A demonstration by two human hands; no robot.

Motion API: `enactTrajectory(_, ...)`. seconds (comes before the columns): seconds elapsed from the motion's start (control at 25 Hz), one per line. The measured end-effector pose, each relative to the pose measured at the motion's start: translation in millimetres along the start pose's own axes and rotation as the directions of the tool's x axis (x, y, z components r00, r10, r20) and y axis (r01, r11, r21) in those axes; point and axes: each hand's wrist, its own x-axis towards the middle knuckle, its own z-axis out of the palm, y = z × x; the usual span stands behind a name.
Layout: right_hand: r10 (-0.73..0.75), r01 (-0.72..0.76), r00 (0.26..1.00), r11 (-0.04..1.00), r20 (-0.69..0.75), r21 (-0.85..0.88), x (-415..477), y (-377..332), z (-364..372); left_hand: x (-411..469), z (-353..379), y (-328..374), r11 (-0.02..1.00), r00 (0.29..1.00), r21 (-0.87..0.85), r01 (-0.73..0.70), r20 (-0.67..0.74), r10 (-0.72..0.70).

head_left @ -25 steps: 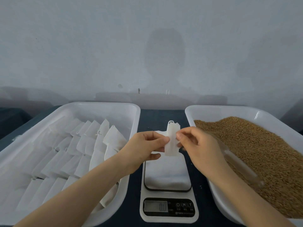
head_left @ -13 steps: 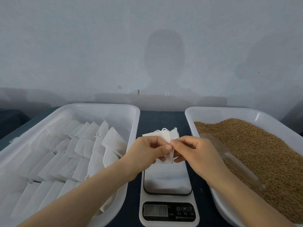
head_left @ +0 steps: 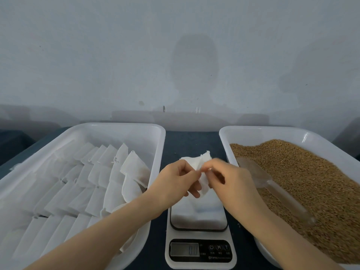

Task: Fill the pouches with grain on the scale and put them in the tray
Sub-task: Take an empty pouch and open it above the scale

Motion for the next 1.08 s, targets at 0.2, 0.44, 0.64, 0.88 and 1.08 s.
enactTrajectory(0.2,0.136,-0.136,0.972,0.991,0.189,-0.013,2,1,5,-2,1,0,0.996,0.996,0.002,-0.093,-0.006,0.093)
enactTrajectory(0.44,0.389,-0.426,0.898,0.885,0.207,0.187,6,1,-2,-7,1,2,0.968,0.962,0.036,-0.247,0.127,0.241)
enactTrajectory(0.64,0.371,-0.391,0.920,0.889,0.128,0.238,4,2,-9,-3,0,0,0.968,0.968,0.056,-0.244,-0.037,0.246)
enactTrajectory(0.88,0.393,-0.434,0.901,0.816,0.186,0.381,5,3,-11,10,-8,-5,0.991,0.973,-0.136,-0.014,-0.229,-0.018)
enactTrajectory(1.08,0.424,-0.481,0.877,0.784,0.227,0.393,6,6,-11,11,-11,-5,0.977,0.959,-0.213,-0.007,-0.279,-0.054)
